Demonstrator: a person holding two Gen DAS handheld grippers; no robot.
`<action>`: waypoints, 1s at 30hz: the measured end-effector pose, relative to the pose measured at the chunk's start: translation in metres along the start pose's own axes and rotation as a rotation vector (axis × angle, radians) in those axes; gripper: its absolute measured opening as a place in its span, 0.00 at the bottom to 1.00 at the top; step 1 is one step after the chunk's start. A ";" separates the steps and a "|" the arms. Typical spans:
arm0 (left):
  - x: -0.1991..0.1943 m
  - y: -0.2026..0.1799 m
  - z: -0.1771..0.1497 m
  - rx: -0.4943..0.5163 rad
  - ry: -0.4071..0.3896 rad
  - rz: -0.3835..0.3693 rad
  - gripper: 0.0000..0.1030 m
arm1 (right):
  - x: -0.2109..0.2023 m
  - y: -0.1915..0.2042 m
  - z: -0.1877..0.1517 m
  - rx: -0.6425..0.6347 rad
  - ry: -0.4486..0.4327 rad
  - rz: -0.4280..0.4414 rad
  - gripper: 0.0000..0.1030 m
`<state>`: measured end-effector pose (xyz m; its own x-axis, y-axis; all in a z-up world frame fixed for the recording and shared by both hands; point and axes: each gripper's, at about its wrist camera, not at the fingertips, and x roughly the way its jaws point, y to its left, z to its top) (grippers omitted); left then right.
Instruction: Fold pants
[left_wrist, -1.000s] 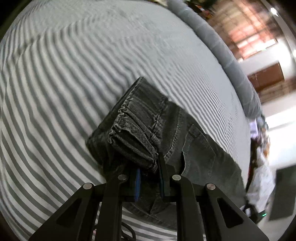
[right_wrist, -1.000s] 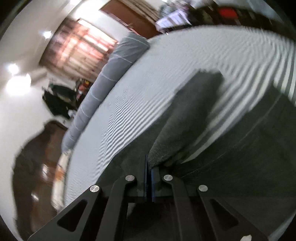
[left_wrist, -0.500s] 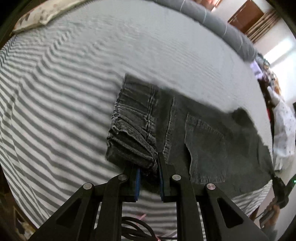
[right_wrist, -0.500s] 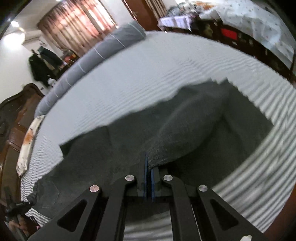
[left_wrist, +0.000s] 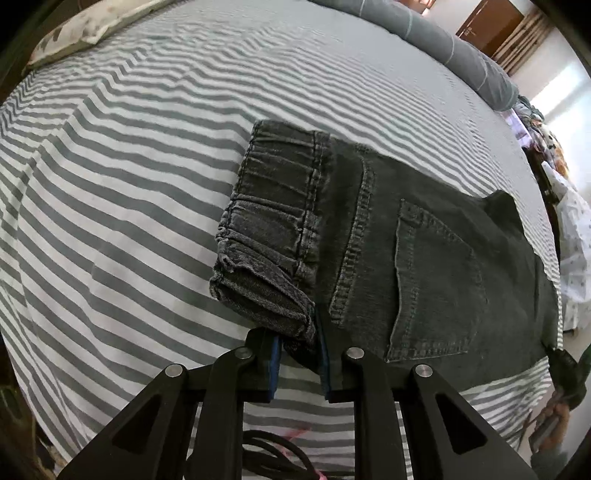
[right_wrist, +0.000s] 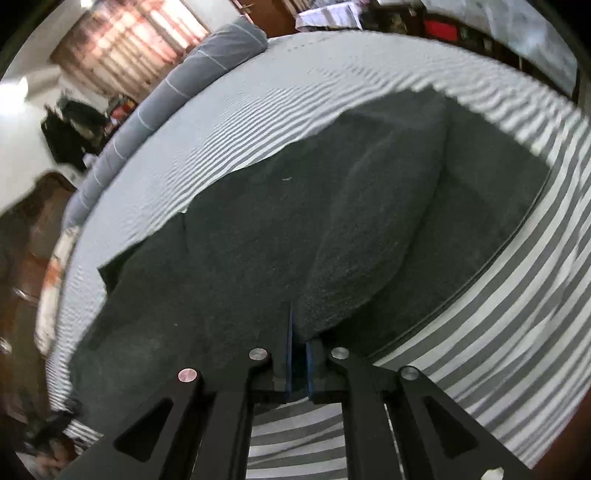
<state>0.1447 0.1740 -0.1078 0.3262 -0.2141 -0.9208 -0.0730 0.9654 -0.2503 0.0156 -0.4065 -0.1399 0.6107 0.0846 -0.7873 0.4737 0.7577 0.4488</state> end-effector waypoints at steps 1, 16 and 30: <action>-0.003 -0.001 -0.001 0.000 -0.009 -0.003 0.19 | -0.001 -0.004 0.000 0.025 -0.007 0.033 0.10; -0.055 -0.096 -0.061 0.186 -0.141 -0.085 0.46 | -0.017 -0.062 0.033 0.203 -0.087 0.200 0.26; 0.004 -0.325 -0.137 0.861 -0.137 -0.269 0.47 | -0.019 -0.100 0.077 0.285 -0.082 0.283 0.24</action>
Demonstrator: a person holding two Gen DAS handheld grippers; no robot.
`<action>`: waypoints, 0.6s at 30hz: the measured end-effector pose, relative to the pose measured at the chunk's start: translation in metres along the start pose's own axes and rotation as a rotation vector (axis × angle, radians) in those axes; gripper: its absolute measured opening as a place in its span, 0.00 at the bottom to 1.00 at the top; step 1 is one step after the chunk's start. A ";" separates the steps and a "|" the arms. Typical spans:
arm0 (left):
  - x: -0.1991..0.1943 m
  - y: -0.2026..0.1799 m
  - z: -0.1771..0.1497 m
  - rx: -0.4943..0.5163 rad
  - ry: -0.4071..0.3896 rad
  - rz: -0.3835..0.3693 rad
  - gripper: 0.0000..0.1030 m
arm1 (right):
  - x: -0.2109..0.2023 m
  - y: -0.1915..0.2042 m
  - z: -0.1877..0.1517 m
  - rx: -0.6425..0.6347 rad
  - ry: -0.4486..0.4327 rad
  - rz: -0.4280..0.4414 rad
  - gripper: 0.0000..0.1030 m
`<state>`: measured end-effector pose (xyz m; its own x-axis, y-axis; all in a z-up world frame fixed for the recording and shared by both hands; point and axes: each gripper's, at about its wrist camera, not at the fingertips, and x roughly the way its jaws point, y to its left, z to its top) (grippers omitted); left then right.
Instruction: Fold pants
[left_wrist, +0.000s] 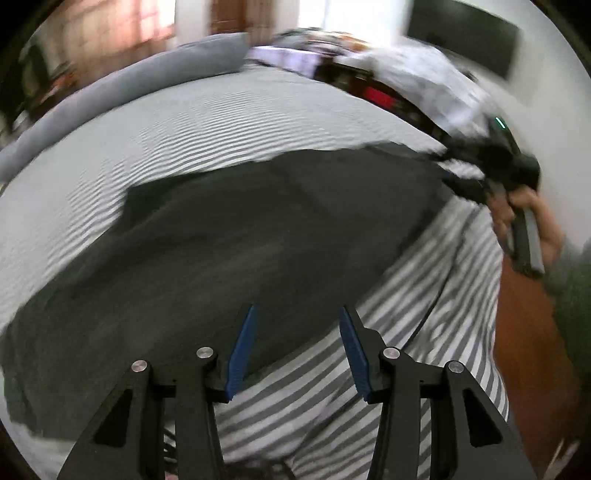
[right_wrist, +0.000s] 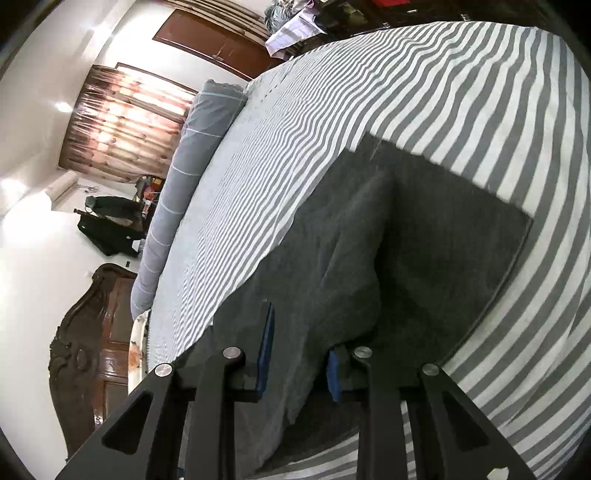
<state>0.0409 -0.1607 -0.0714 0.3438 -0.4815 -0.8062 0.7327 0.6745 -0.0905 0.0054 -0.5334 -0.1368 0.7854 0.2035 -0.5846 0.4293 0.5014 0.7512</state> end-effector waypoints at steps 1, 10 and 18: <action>0.007 -0.009 0.004 0.030 -0.005 -0.008 0.47 | 0.001 -0.001 0.003 0.003 0.005 0.004 0.24; 0.061 -0.065 0.015 0.187 -0.008 0.017 0.47 | 0.010 -0.002 0.017 -0.006 0.035 0.037 0.07; 0.103 -0.068 0.027 0.217 0.051 0.078 0.13 | 0.005 -0.002 0.019 -0.058 0.021 0.047 0.10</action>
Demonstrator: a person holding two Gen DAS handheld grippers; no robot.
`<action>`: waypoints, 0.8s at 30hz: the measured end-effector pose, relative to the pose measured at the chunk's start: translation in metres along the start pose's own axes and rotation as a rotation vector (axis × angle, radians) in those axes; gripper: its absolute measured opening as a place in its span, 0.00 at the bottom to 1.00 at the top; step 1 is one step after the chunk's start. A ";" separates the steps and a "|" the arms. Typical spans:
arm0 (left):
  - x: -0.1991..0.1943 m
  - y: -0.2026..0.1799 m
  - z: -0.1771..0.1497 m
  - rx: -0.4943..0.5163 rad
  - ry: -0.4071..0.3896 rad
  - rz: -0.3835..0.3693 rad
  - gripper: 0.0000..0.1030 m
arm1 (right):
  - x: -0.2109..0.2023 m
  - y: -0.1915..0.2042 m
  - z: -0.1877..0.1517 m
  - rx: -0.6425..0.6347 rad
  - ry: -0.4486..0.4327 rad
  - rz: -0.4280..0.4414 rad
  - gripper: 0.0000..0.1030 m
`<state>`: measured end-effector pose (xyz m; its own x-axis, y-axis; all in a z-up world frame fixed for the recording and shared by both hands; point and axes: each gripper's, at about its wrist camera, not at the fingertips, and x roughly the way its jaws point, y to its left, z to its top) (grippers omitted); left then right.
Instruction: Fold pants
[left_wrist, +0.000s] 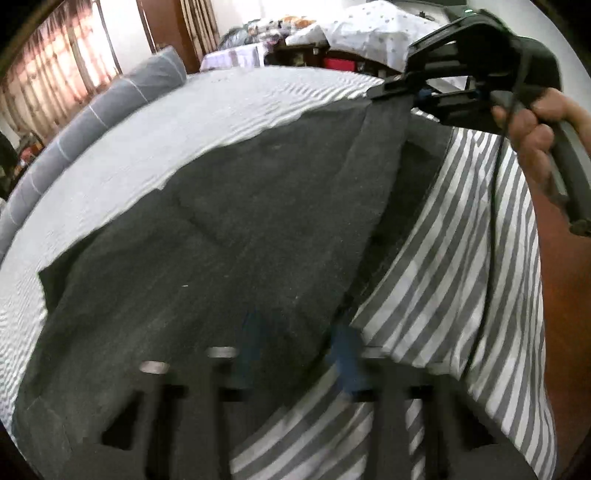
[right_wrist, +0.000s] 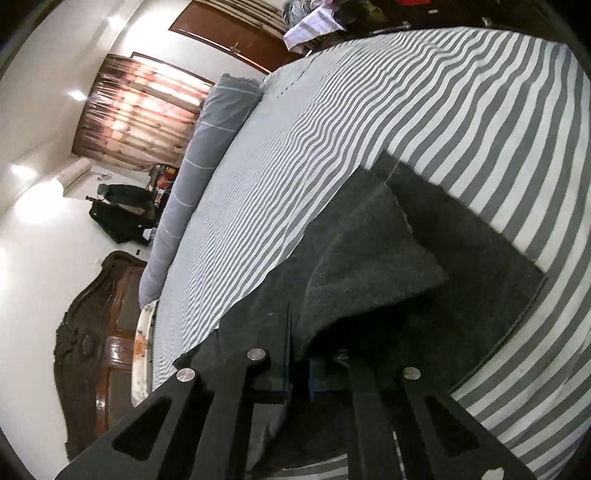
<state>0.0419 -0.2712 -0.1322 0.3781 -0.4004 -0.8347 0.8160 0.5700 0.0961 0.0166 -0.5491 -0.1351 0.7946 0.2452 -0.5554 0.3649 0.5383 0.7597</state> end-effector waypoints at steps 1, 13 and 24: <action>0.004 -0.002 0.003 -0.003 0.001 0.002 0.11 | 0.000 -0.002 0.001 0.004 0.000 0.016 0.10; 0.004 -0.004 0.007 0.029 0.003 -0.001 0.06 | -0.017 -0.037 0.014 0.114 -0.068 0.012 0.10; -0.018 -0.018 0.015 0.103 -0.038 -0.024 0.04 | -0.057 -0.016 0.011 -0.013 -0.142 -0.129 0.04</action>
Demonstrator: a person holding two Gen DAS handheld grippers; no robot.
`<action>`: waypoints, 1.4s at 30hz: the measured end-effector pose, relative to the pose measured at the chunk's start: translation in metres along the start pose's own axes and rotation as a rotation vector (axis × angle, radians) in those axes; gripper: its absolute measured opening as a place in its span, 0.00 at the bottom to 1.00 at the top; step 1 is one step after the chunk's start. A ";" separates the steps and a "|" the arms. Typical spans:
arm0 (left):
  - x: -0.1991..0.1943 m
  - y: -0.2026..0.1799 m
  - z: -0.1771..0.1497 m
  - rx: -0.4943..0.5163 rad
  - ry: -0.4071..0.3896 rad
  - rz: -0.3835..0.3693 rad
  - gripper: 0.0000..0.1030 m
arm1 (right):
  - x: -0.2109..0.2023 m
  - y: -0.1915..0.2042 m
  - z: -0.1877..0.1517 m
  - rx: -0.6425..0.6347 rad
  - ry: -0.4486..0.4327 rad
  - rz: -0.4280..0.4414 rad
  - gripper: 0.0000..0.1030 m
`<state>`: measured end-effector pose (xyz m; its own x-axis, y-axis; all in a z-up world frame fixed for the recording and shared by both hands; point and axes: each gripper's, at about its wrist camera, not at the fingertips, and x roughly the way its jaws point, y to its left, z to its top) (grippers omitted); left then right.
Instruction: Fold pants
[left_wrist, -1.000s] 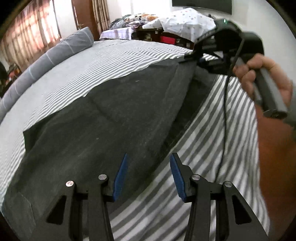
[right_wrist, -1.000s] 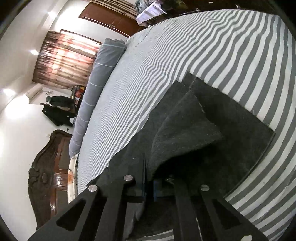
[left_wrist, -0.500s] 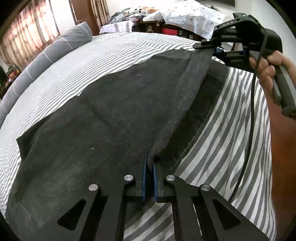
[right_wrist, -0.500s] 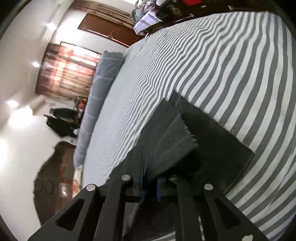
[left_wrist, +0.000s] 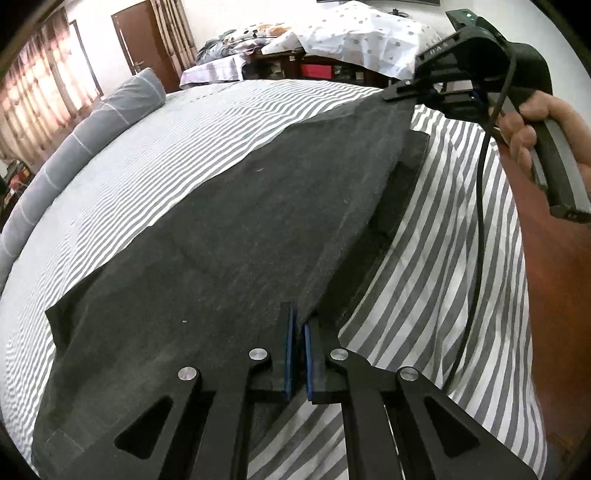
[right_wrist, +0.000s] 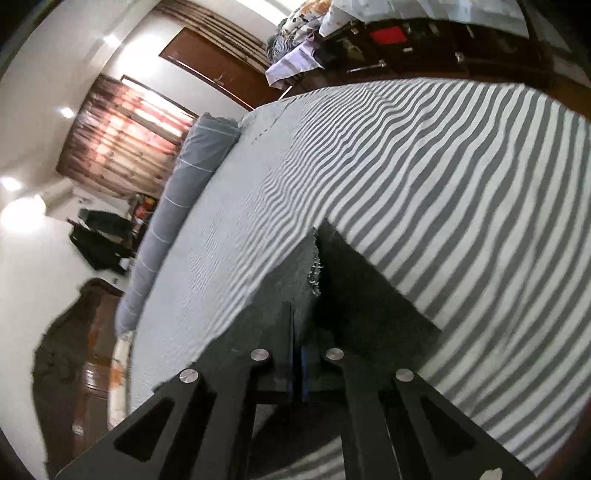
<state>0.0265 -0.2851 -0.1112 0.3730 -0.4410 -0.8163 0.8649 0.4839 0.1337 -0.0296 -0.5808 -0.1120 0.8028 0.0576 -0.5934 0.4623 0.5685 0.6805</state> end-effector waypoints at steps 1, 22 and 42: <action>0.000 0.000 -0.001 0.001 0.003 -0.009 0.04 | -0.001 0.000 -0.001 -0.006 0.000 -0.015 0.04; 0.026 0.011 -0.002 -0.081 0.100 -0.212 0.33 | 0.016 -0.027 -0.020 0.010 0.086 -0.232 0.15; -0.088 0.236 -0.098 -0.786 -0.059 0.166 0.57 | 0.066 0.220 -0.071 -0.484 0.266 -0.004 0.52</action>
<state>0.1650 -0.0577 -0.0634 0.5118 -0.3450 -0.7868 0.3149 0.9274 -0.2018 0.0980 -0.3934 -0.0321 0.6496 0.2248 -0.7263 0.1887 0.8777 0.4404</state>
